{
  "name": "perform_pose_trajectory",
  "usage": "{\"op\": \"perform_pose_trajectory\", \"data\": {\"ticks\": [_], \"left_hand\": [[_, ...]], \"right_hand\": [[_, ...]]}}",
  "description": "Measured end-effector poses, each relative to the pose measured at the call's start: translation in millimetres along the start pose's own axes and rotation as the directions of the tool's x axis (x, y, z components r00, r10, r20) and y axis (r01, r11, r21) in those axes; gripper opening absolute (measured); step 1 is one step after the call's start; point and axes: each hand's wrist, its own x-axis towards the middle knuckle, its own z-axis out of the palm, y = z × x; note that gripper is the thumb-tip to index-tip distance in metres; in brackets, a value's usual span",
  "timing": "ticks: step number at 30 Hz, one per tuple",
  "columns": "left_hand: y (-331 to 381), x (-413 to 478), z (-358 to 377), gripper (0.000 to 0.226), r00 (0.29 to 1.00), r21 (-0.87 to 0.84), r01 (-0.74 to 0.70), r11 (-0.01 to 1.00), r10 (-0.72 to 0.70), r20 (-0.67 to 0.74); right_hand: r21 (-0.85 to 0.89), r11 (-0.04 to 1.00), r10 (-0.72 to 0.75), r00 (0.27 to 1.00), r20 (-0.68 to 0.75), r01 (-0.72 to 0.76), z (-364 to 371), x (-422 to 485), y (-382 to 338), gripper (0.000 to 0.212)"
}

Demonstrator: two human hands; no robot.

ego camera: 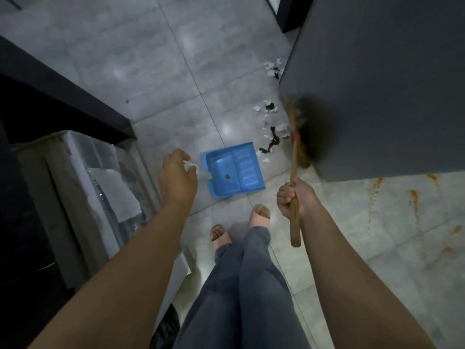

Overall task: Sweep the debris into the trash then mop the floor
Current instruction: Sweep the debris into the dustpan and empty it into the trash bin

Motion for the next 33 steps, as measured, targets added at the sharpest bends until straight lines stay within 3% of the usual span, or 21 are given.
{"op": "perform_pose_trajectory", "data": {"ticks": [9, 18, 27, 33], "left_hand": [[-3, 4, -5, 0.007, 0.994, 0.005, 0.111, 0.994, -0.111, 0.008], [14, 10, 10, 0.01, 0.987, -0.03, 0.143, 0.989, -0.145, -0.073], [18, 14, 0, 0.009, 0.968, -0.096, 0.225, 0.97, -0.234, -0.092], [38, 25, -18, 0.01, 0.959, -0.116, 0.25, 0.961, -0.263, -0.111]], "right_hand": [[0.048, 0.991, 0.107, 0.966, 0.235, -0.121, 33, -14, 5, 0.046], [-0.148, 0.989, 0.007, 1.0, 0.028, -0.003, 60, -5, -50, 0.048], [0.01, 0.991, 0.129, 0.956, 0.264, -0.136, 88, 4, -31, 0.047], [0.04, 0.994, 0.096, 0.976, 0.194, -0.106, 77, -33, -17, 0.047]]}}
